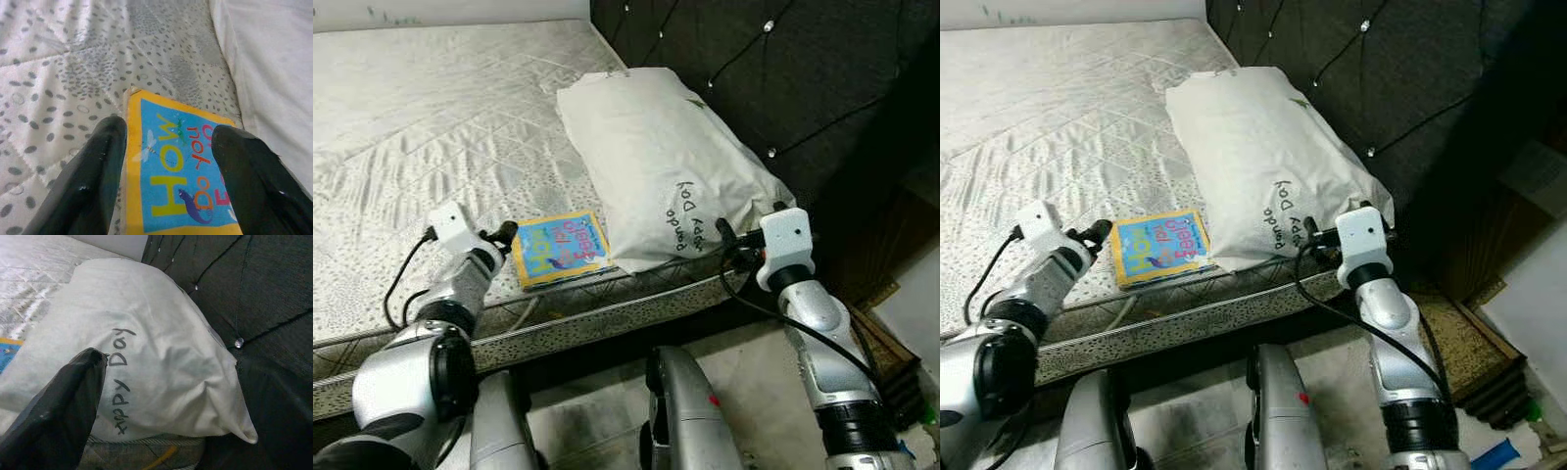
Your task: Clean up the room
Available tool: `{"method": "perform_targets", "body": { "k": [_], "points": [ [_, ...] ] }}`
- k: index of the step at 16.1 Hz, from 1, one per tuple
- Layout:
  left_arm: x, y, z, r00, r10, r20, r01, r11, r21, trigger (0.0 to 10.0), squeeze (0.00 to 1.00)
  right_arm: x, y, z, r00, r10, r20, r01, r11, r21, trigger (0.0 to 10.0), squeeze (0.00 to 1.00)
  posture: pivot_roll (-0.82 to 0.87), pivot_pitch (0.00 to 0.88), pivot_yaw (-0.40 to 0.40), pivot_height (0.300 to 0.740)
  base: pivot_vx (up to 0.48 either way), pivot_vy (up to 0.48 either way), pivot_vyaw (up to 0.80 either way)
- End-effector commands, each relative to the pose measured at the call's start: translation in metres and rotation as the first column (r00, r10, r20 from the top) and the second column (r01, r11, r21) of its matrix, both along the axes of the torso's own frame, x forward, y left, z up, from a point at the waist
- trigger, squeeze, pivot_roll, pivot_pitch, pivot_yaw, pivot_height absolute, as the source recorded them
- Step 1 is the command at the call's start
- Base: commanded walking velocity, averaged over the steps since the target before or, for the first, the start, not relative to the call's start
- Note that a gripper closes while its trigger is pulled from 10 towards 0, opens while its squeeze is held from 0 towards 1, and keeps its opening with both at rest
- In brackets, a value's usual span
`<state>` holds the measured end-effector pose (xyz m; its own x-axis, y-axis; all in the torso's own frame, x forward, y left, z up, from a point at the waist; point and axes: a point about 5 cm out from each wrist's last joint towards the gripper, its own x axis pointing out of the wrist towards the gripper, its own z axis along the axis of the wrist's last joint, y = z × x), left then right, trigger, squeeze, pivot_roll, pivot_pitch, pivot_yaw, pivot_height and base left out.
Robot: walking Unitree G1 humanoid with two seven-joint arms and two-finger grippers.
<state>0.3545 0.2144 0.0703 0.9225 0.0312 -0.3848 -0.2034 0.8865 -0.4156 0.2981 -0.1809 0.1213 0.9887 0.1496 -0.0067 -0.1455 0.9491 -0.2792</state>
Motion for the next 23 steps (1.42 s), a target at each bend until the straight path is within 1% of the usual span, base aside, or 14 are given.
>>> {"method": "perform_targets", "body": {
  "k": [1,3,6,7,8,9,10,12,13,15,16,21,22,23],
  "points": [
    [0.003,-0.006,0.003,0.999,-0.026,0.019,0.025,0.999,0.036,10.0,1.00,0.004,0.003,0.004,1.000,0.004,0.017,-0.004,1.000,0.001,10.0,0.00,-0.25,0.000,-0.057,0.560,0.000,0.000,0.00],
    [0.003,-0.020,0.001,0.997,-0.058,0.043,0.056,0.997,0.044,10.0,1.00,0.006,0.011,0.003,1.000,0.017,0.022,-0.017,1.000,0.018,10.0,0.00,-0.23,0.000,-0.053,0.560,0.000,0.000,0.00],
    [0.001,-0.024,0.010,0.981,-0.003,0.192,-0.025,0.989,0.143,10.0,1.00,0.009,0.022,0.000,0.999,0.029,0.020,-0.030,0.998,0.057,10.0,0.00,-0.17,0.000,-0.033,0.560,0.000,0.000,0.00],
    [-0.008,-0.027,0.015,0.959,-0.008,0.283,-0.059,0.972,0.229,10.0,1.00,0.011,0.028,-0.002,0.999,0.042,0.016,-0.043,0.995,0.088,10.0,0.00,-0.15,0.000,-0.027,0.560,0.000,0.000,0.00],
    [-0.011,-0.027,0.016,0.953,-0.013,0.302,-0.066,0.966,0.248,10.0,1.00,0.011,0.030,-0.003,0.999,0.043,0.015,-0.045,0.995,0.094,10.0,0.00,-0.14,0.000,-0.024,0.560,0.000,0.000,0.00],
    [-0.031,-0.031,0.018,0.939,-0.040,0.341,-0.084,0.936,0.341,10.0,1.00,0.015,0.038,-0.006,0.999,0.050,0.005,-0.050,0.991,0.124,10.0,0.00,-0.10,0.000,-0.013,0.560,0.000,0.000,0.00],
    [-0.039,-0.031,0.019,0.937,-0.043,0.346,-0.094,0.925,0.369,10.0,1.00,0.017,0.043,-0.007,0.999,0.055,-0.002,-0.054,0.989,0.136,10.0,0.00,-0.09,0.000,-0.007,0.560,0.000,0.000,0.00],
    [-0.058,-0.023,0.022,0.945,0.017,0.327,-0.174,0.872,0.457,10.0,1.00,0.023,0.055,-0.005,0.997,0.081,0.013,-0.082,0.985,0.151,10.0,0.00,-0.06,0.000,0.011,0.560,0.000,0.000,0.00],
    [-0.061,-0.017,0.027,0.941,0.054,0.335,-0.225,0.840,0.494,10.0,0.00,0.026,0.057,-0.004,0.997,0.076,0.016,-0.077,0.981,0.178,10.0,0.00,-0.05,0.000,0.013,0.560,0.000,0.000,0.00],
    [-0.060,-0.014,0.031,0.940,0.047,0.339,-0.241,0.794,0.558,10.0,0.00,0.033,0.058,-0.002,0.998,0.058,0.011,-0.059,0.967,0.249,10.0,0.00,-0.03,0.000,0.015,0.560,0.000,0.000,0.00],
    [-0.064,-0.021,0.035,0.909,-0.073,0.410,-0.146,0.865,0.480,10.0,0.00,0.037,0.061,0.001,0.997,0.073,0.028,-0.078,0.958,0.276,10.0,0.00,-0.01,0.000,0.015,0.560,0.000,0.000,0.00],
    [-0.067,-0.021,0.032,0.931,-0.032,0.364,-0.163,0.856,0.490,10.0,0.00,0.040,0.072,0.004,0.994,0.102,0.048,-0.112,0.939,0.324,10.0,0.00,-0.02,0.000,0.023,0.606,0.000,0.000,0.00],
    [-0.068,-0.026,0.029,0.937,-0.037,0.348,-0.133,0.882,0.453,10.0,0.00,0.038,0.072,0.001,0.993,0.104,0.049,-0.114,0.939,0.325,10.0,0.00,-0.03,0.000,0.031,0.621,0.000,0.000,0.00],
    [-0.068,-0.028,0.027,0.937,-0.058,0.346,-0.111,0.887,0.449,10.0,0.00,0.038,0.071,0.000,0.993,0.105,0.052,-0.116,0.938,0.327,10.0,0.00,-0.04,0.000,0.034,0.630,0.000,0.000,0.00]
  ]
}}
